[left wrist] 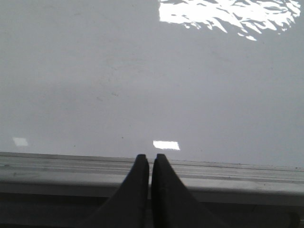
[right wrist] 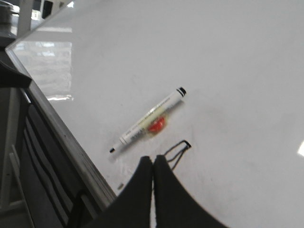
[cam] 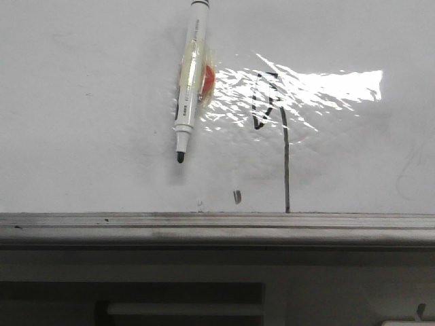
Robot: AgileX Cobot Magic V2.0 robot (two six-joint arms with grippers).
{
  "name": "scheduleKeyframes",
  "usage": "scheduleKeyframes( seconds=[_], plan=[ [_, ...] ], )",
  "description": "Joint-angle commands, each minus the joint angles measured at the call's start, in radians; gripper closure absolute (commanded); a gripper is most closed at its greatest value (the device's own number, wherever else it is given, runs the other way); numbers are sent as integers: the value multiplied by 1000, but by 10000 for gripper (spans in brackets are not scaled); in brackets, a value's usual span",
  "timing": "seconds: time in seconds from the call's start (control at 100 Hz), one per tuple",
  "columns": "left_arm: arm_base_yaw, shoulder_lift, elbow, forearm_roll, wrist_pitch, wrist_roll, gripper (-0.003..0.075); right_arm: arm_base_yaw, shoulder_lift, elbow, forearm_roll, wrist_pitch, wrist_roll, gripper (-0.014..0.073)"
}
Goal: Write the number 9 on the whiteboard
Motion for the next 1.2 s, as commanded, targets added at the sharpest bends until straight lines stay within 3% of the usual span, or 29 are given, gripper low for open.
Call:
scheduleKeyframes(
  seconds=[0.0,0.15,0.32,0.61,0.68,0.75,1.19],
  plan=[
    [2,-23,20,-12,-31,-7,741,-64,11,49,-17,-164,-1,655],
    [2,-23,20,-12,-31,-7,741,-246,11,166,-35,-248,45,655],
    [2,-23,20,-12,-31,-7,741,-425,3,254,-174,-241,169,655],
    [2,-23,20,-12,-31,-7,741,-622,-126,252,-200,120,196,655],
    [2,-23,20,-12,-31,-7,741,-658,-182,252,-247,210,196,655],
    [2,-23,20,-12,-31,-7,741,-681,-172,252,-312,207,196,655],
    [2,-23,20,-12,-31,-7,741,-690,-176,252,-315,204,196,655]
  ],
)
